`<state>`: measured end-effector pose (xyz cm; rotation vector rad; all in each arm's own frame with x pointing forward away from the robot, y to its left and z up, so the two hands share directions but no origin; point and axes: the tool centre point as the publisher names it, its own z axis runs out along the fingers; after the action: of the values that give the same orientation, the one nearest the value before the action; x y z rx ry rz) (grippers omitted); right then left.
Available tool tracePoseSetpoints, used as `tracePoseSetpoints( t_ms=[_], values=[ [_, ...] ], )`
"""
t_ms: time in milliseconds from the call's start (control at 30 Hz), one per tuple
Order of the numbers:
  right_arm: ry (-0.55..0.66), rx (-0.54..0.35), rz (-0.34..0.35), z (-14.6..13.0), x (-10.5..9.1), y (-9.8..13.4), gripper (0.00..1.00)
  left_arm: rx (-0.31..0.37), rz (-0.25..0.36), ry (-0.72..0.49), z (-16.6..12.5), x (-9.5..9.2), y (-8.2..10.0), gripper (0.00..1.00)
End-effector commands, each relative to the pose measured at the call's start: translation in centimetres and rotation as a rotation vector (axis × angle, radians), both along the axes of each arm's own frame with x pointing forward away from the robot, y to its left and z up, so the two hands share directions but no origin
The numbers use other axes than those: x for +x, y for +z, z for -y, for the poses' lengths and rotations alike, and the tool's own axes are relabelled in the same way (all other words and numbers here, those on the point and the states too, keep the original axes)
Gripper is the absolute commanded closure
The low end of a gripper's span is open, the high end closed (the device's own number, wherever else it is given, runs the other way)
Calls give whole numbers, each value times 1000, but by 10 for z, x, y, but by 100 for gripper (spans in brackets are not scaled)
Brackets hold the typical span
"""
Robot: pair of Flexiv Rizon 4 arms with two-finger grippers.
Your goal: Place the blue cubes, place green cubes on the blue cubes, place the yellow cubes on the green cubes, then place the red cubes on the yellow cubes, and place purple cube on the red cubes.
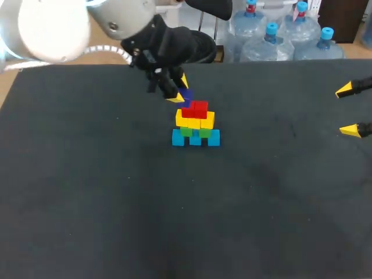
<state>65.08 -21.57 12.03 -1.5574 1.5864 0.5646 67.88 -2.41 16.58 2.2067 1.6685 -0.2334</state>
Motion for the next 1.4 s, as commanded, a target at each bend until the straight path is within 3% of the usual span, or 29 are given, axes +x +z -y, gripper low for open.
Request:
tracePoseSetpoints(
  t_ms=[33, 733, 1400],
  values=[
    [1, 1, 1, -1, 1, -1, 0, 13, -37, -8, 13, 10, -6, 100],
    [1, 1, 1, -1, 1, -1, 0, 36, -44, 0, 29, 23, -28, 100],
    [1, 1, 1, -1, 1, -1, 0, 30, -41, 78, 24, 36, -32, 100]
  ],
)
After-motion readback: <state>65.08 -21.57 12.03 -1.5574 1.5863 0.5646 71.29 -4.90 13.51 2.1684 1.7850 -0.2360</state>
